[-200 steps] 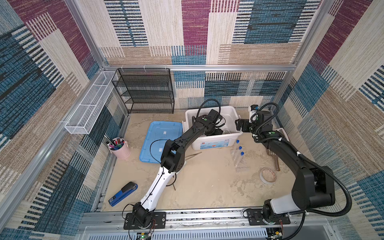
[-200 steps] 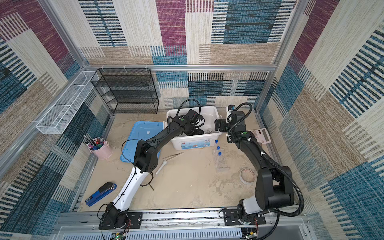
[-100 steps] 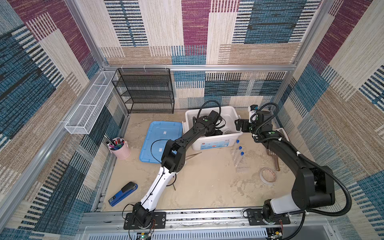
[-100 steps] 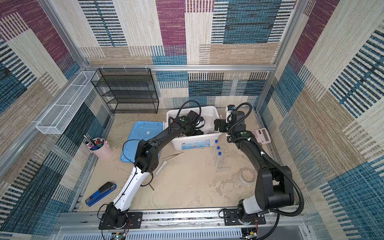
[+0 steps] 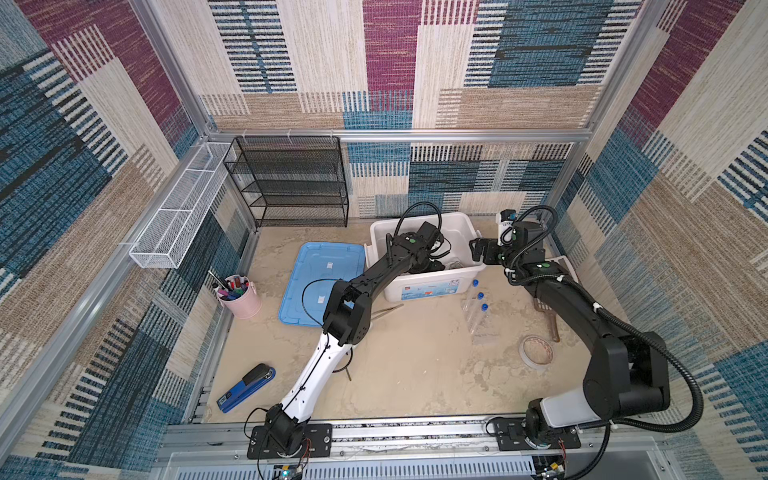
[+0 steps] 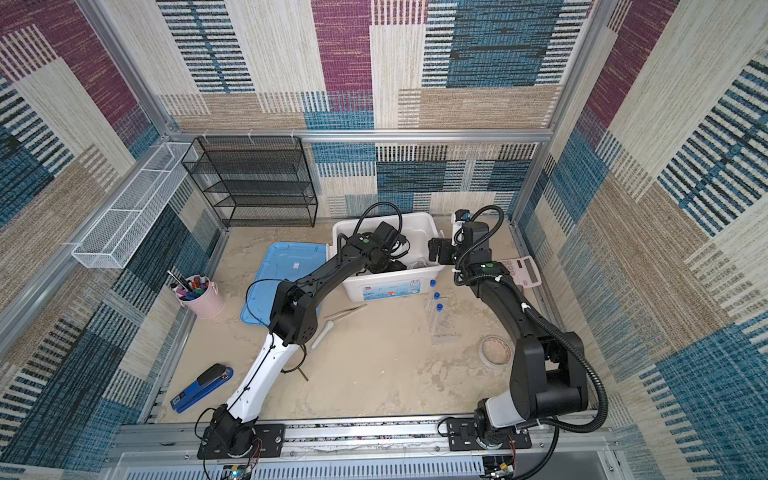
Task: Organize the chemistry lab equipment
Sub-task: 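Lower the shallow white dish into the bin beside the flask with left gripper, then open the left gripper to release the dish and raise it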
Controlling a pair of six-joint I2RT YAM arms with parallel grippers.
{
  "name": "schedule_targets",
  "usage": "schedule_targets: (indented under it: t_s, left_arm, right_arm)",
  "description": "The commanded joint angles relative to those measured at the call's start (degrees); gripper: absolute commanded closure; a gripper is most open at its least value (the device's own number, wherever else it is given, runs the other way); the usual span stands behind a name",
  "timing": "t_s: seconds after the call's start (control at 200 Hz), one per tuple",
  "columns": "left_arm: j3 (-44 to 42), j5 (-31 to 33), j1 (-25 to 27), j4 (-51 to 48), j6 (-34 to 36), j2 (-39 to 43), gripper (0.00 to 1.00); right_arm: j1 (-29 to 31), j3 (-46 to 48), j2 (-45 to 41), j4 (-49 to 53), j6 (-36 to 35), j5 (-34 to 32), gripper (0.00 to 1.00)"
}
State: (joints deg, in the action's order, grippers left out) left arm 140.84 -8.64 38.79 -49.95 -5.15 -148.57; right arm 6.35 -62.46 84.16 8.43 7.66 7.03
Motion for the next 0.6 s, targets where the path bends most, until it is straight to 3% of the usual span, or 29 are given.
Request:
schedule_targets:
  t_s: [0.0, 0.321, 0.596]
  left_arm:
    - [-0.11, -0.69, 0.15, -1.43, 2.16, 0.64, 0.23]
    - [0.02, -1.73, 0.41, -1.28, 1.82, 1.35, 0.18]
    - [0.00, 0.38, 0.68, -0.32, 1.47, 3.65, 0.05]
  right_arm:
    - [-0.02, -0.08, -0.43, -1.22, 0.52, -0.53, 0.02]
    - [-0.02, -0.21, -0.48, -1.13, 0.73, -0.41, 0.02]
    - [-0.02, 0.22, -1.16, -1.04, 0.53, -0.61, 0.02]
